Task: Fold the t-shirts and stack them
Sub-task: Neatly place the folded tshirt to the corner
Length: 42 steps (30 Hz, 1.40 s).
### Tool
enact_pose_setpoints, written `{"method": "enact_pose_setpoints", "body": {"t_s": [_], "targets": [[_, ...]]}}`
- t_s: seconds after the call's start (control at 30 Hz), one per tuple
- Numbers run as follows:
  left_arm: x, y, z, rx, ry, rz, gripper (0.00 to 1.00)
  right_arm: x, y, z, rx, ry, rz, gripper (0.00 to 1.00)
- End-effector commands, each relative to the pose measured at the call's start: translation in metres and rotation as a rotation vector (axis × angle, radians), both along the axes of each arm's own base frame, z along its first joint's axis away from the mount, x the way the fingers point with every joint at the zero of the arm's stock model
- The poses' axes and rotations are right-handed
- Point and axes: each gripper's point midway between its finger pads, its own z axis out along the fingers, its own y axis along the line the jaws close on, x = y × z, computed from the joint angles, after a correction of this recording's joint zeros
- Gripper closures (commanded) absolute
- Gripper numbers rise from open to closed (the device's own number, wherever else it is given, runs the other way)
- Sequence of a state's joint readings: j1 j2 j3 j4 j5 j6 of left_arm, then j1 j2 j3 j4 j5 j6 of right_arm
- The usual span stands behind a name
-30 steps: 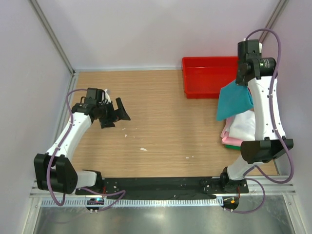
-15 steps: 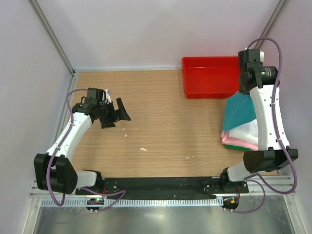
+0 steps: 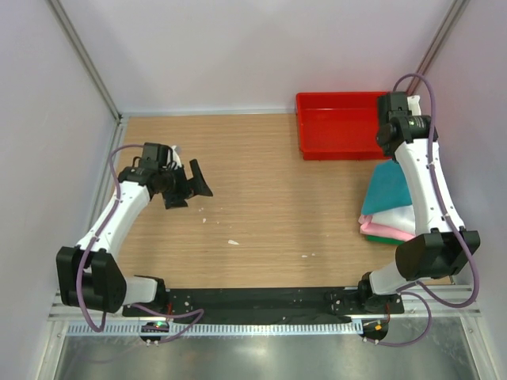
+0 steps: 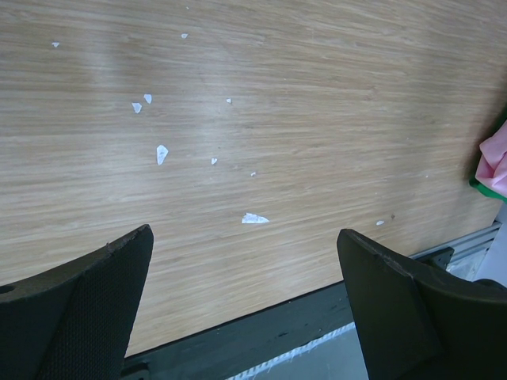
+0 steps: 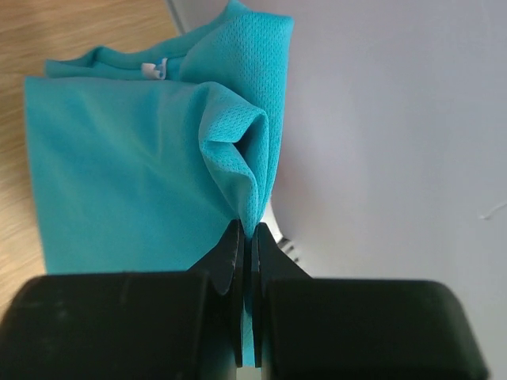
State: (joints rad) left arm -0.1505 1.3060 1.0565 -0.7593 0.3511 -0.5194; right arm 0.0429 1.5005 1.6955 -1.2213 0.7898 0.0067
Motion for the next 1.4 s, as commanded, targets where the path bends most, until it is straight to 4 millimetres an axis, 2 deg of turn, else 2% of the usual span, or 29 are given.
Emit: {"method": "enact_pose_setpoints", "body": {"t_s": [0.0,0.07,0.23,0.3,0.33,0.4,0.43,0.57,0.63,0.7,0.77,0.8,0.83,0.87,0.9,0.93,1.1,1.13,1.2,1.23,1.27,1.3,1.33,1.37], "targets": [[0.005,-0.003,0.001,-0.002,-0.002,-0.013,0.0,-0.004,-0.028,0.024,-0.179,-0.013,-0.058,0.99],[0.006,-0.002,0.0,0.004,0.005,-0.011,0.0,0.002,-0.029,0.016,-0.168,-0.01,-0.046,0.99],[0.011,0.001,0.002,0.024,0.004,-0.012,0.0,0.003,-0.052,-0.013,-0.158,0.064,-0.085,0.99],[0.011,0.003,0.0,0.041,0.008,-0.005,0.0,0.001,-0.056,-0.018,-0.196,0.096,-0.094,0.99],[0.011,0.004,0.0,0.048,0.01,-0.004,0.0,-0.008,-0.062,-0.02,-0.257,0.134,-0.127,0.99],[0.01,0.009,-0.003,0.07,0.022,0.009,0.0,-0.013,-0.072,-0.018,-0.34,0.159,-0.153,0.99],[0.009,0.009,-0.004,0.074,0.028,0.009,0.0,-0.021,-0.078,-0.024,-0.381,0.21,-0.169,0.99],[0.008,0.01,-0.009,0.078,0.054,0.016,0.0,-0.014,-0.081,-0.032,-0.382,0.211,-0.166,0.98],[0.01,0.01,-0.009,0.081,0.058,0.015,0.0,-0.011,-0.083,-0.033,-0.39,0.224,-0.169,0.81],[0.012,0.01,-0.006,0.084,0.052,0.02,0.0,-0.01,-0.085,-0.027,-0.408,0.222,-0.186,0.72],[0.014,0.012,-0.005,0.091,0.051,0.027,0.0,-0.008,-0.085,-0.017,-0.403,0.205,-0.196,0.35],[0.015,0.012,-0.003,0.092,0.047,0.03,0.0,-0.007,-0.084,-0.013,-0.395,0.19,-0.201,0.19],[0.016,0.012,0.0,0.09,0.039,0.032,0.0,-0.002,-0.083,-0.002,-0.37,0.121,-0.22,0.01],[0.017,0.012,0.002,0.089,0.036,0.033,0.0,-0.005,-0.082,0.001,-0.354,0.124,-0.217,0.0],[0.017,0.012,0.003,0.09,0.032,0.033,0.0,0.0,-0.078,0.001,-0.313,0.098,-0.2,0.0],[0.019,0.011,0.006,0.088,0.027,0.034,0.0,0.003,-0.076,0.013,-0.285,0.025,-0.216,0.0],[0.024,0.017,0.015,0.115,0.005,0.051,0.0,0.017,-0.046,0.014,-0.022,-0.144,-0.142,0.0],[0.025,0.018,0.017,0.12,-0.005,0.054,0.0,0.028,-0.027,0.004,0.112,-0.184,-0.079,0.0],[0.03,0.021,0.032,0.128,-0.052,0.071,0.0,0.033,-0.006,0.006,0.246,-0.287,-0.039,0.0],[0.034,0.022,0.038,0.123,-0.075,0.08,0.0,0.035,0.004,-0.002,0.302,-0.309,-0.022,0.0],[0.038,0.023,0.054,0.108,-0.126,0.087,0.0,0.048,0.023,0.003,0.415,-0.404,0.026,0.0],[0.044,0.022,0.065,0.093,-0.168,0.089,0.0,0.042,0.033,0.006,0.463,-0.45,0.057,0.0],[0.047,0.023,0.074,0.089,-0.205,0.102,0.0,0.05,0.042,0.02,0.497,-0.538,0.108,0.0],[0.051,0.026,0.083,0.094,-0.243,0.116,0.0,0.053,0.054,0.026,0.551,-0.583,0.16,0.0]]}}
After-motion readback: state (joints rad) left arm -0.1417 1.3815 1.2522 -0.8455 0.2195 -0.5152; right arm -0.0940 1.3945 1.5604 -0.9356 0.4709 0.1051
